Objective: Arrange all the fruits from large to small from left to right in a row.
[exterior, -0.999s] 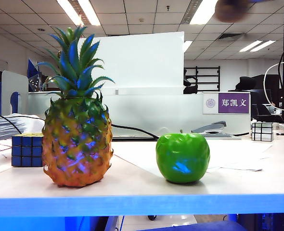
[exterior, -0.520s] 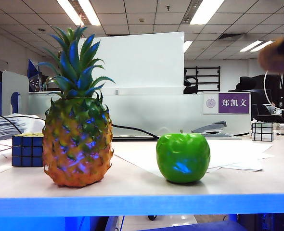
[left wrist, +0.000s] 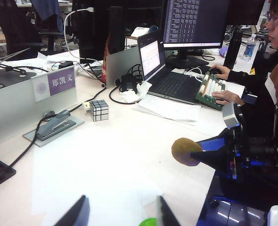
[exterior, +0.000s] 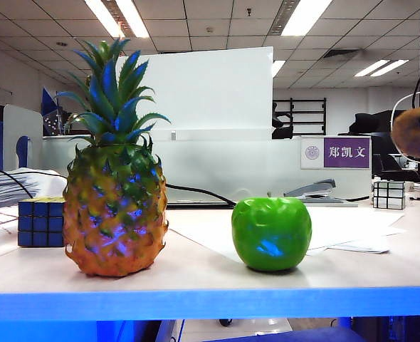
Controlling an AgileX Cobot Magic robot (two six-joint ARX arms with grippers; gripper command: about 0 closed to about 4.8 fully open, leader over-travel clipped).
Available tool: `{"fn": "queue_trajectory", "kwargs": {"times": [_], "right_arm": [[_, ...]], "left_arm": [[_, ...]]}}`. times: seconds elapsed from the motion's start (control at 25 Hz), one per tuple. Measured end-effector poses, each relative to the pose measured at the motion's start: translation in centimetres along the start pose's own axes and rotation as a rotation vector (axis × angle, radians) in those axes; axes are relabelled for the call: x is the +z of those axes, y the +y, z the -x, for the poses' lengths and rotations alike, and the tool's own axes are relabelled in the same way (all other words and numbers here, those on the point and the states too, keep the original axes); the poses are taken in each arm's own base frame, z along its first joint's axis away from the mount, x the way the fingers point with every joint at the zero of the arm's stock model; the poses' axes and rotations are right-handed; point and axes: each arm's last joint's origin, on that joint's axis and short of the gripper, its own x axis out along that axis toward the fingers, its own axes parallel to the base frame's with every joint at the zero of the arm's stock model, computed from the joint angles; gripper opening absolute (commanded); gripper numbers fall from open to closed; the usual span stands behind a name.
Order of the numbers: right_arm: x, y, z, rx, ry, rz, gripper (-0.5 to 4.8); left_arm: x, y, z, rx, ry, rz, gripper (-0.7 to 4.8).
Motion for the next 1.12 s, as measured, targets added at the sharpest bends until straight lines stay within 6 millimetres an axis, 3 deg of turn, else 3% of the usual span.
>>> {"fn": "queue_trajectory", "kwargs": {"times": [0.56, 0.88, 1.12], "right_arm": [[-2.9, -0.3, -0.3, -0.064, 0.211, -0.095, -0.04], [-4.4, -0.2, -1.9, -0.052, 0.342, -0.089, -0.04], [-4.9, -0.1, -3.3, -0.050, 0.348, -0.089, -0.04]], "left_arm": [[0.0, 0.0, 0.0, 0.000, 0.000, 0.000, 1.92], [0.0, 0.0, 0.0, 0.000, 0.000, 0.000, 1.92], [0.0, 0.0, 0.0, 0.000, 0.000, 0.000, 1.92]]}}
